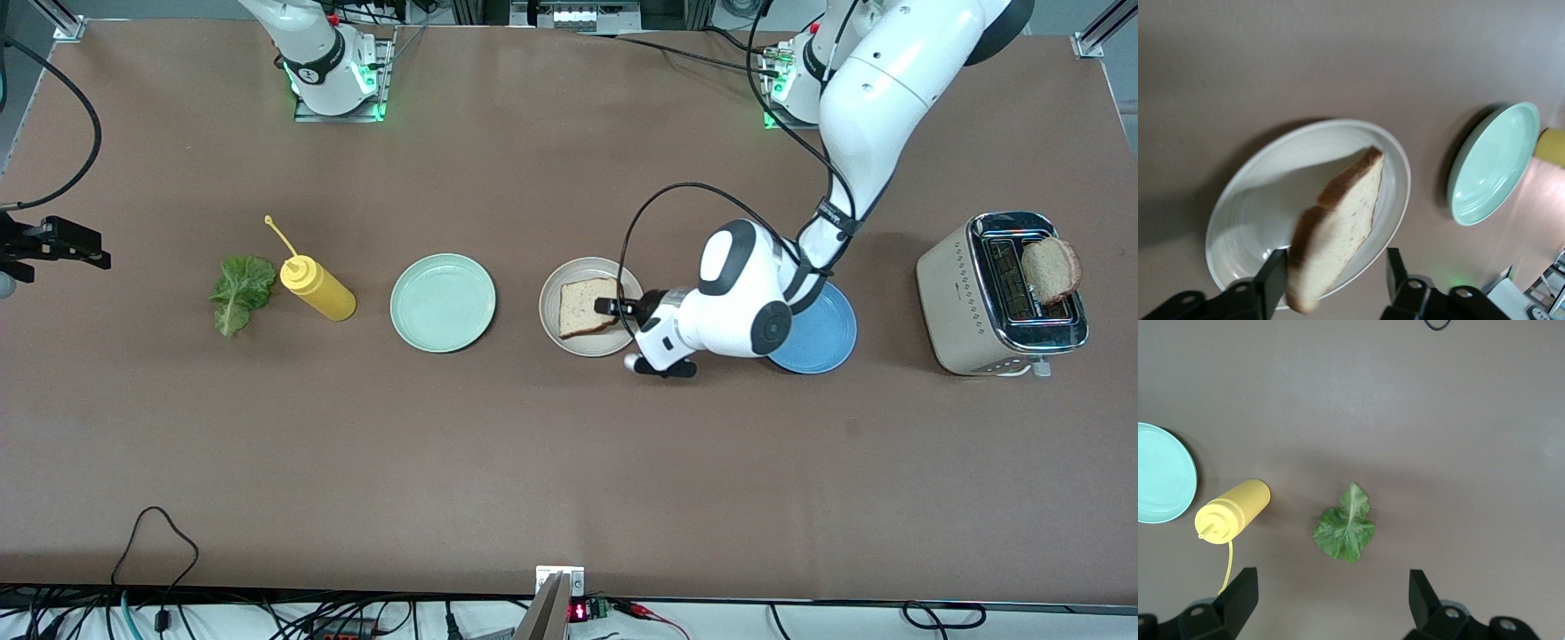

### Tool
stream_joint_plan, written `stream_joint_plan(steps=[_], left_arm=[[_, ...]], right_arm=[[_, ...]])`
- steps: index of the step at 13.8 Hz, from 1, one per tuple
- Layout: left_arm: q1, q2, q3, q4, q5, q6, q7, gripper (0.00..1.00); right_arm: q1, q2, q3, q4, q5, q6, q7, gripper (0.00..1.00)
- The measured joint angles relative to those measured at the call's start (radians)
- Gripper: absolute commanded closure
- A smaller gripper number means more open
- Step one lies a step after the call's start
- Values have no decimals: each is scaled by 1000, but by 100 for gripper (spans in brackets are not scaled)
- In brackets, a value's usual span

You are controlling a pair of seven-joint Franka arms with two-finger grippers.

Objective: Make sandwich in beige plate with both arms
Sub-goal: 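Lower the bread onto the beige plate and open the left gripper, then withdraw the left gripper back toward the toaster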

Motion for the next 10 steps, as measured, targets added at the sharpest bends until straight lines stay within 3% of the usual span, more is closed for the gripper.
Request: stream_joint_plan(steps=[3,10], left_arm=[[58,-47,0,32,64,-38,4,0],[260,-145,6,33,374,-192,6,0]], right_arm=[[0,1,0,0,1,0,0,0],[-4,1,0,0,5,0,0,0]])
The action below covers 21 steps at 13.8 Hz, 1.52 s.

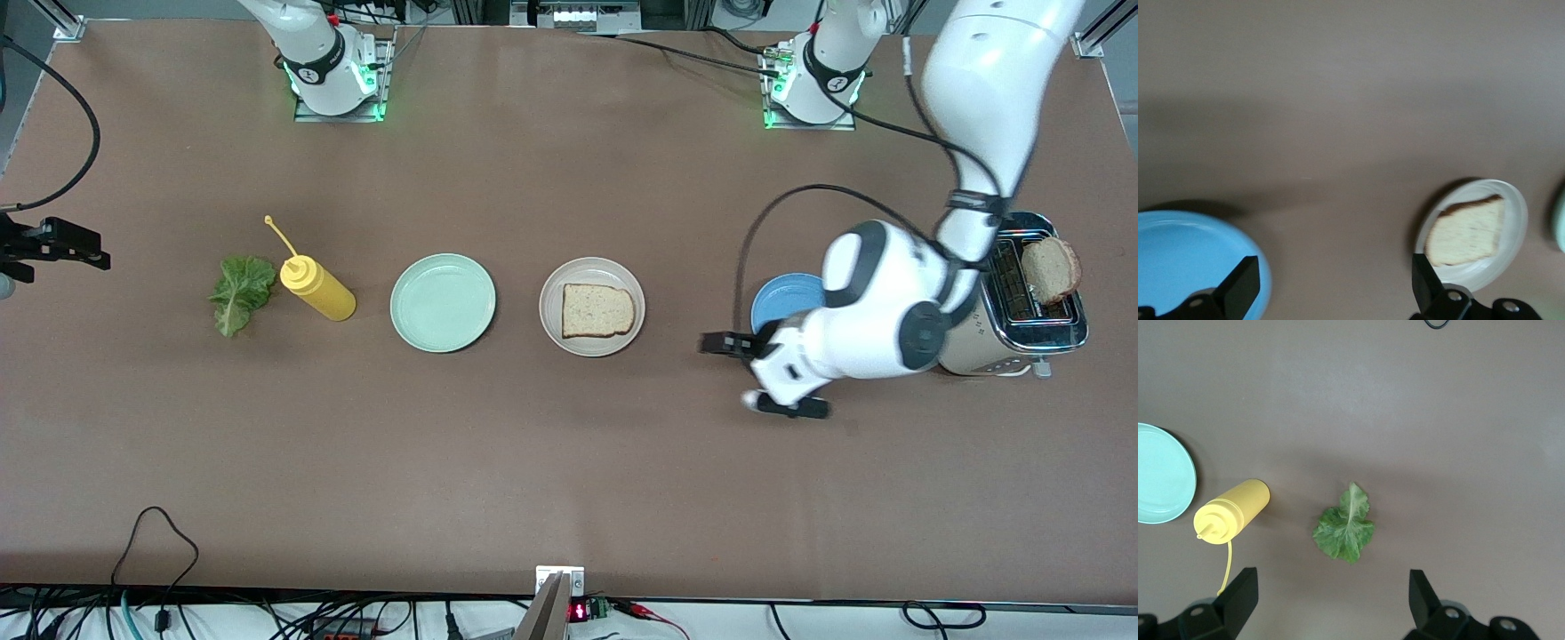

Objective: Make sandwich in beige plate with both arms
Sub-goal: 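Withdraw the left gripper back toward the toaster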

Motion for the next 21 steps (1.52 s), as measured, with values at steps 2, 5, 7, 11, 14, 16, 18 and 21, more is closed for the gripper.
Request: stream_joint_plan(steps=[2,5,7,11,14,16,18,21], left_arm=[[73,-30,0,2,41,-24,7,0],[143,-99,0,12,110,-57,12,0],[161,-141,0,54,189,-110,12,0],[101,-195,115,191,210,-277,20,0],[-48,-255,364,224,131,-317,71,0],[-89,-319,437,185,89,-347,93,0],[-98,-387,443,107,82,-353,94,0],[-113,-451,437,27,81,-349,92,0]], right_arm=[[0,0,0,0,17,0,0,0],[-1,0,0,0,23,0,0,0],[-1,0,0,0,24,0,0,0],[-2,9,0,-1,25,0,0,0],[-2,26,0,-2,25,-9,0,0],[-4,44,0,-4,25,-17,0,0],[-13,65,-1,-7,25,-46,0,0],[-30,93,-1,-25,25,-87,-4,0]])
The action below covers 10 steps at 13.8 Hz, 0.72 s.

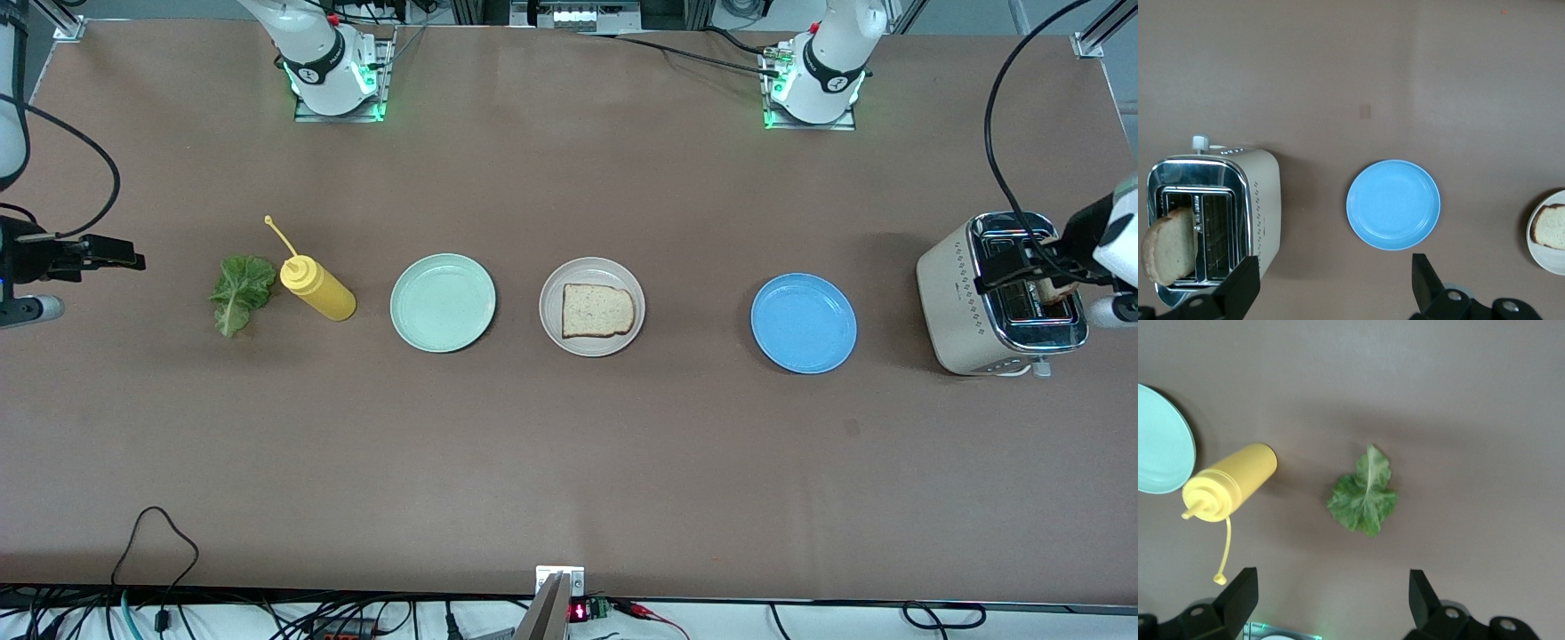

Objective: Make sandwich in beige plate with both arms
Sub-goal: 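Withdraw the left gripper back toward the toaster, then reach the right gripper to the yellow bottle and grasp it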

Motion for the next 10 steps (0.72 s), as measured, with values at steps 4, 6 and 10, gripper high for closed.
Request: stream_joint_plan(steps=[4,6,10], left_arm=[[0,-44,2,-91,0,63,-2,0],[2,-50,3,-113,0,74,-2,0],[4,-50,3,-121,0,79,-2,0]], right_arm=[[-13,-14,1,-87,0,25,-92,0],[-19,-49,1,-183,0,117,-229,0],[-97,-103,2,-437,128,408,-673,0]])
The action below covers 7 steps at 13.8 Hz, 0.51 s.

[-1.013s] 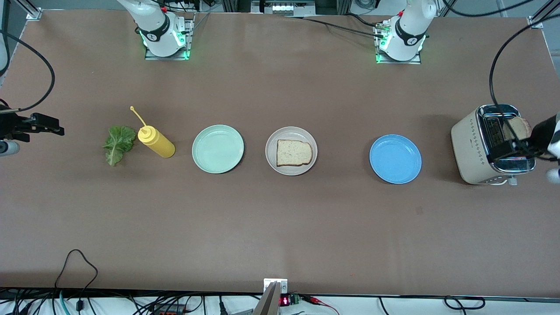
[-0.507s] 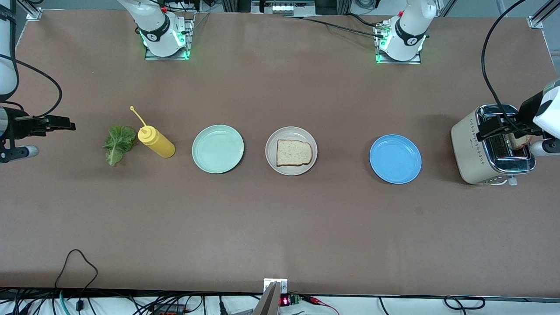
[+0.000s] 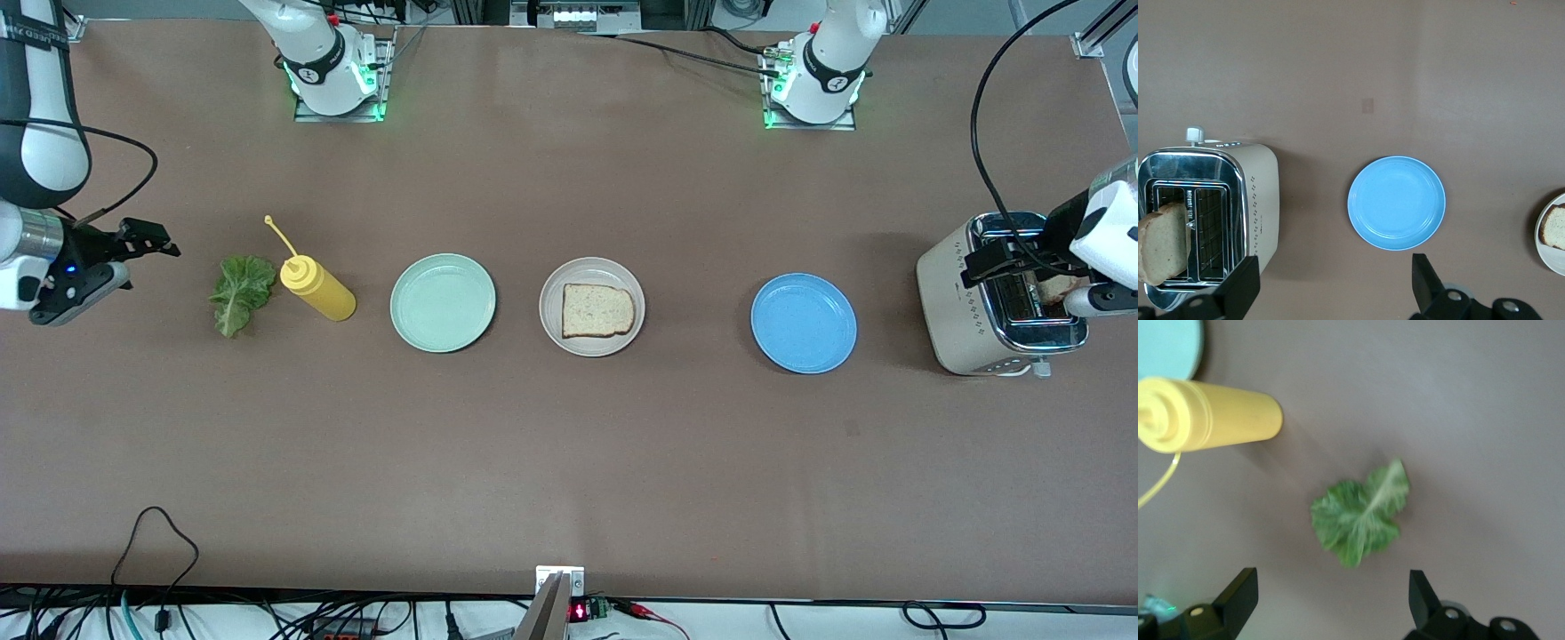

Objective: Make sandwich in beige plate with both arms
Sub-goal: 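Reach the right gripper to the yellow bottle and grasp it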

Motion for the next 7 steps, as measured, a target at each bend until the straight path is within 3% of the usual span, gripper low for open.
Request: stream_joint_plan(steps=[3,7], left_arm=[[0,0,0,0,0,2,0,0],[0,0,0,0,0,2,0,0]], right_arm=[[-71,16,0,-135,206,122,-397,0],[-119,101,0,-169,453,132,-813,0]])
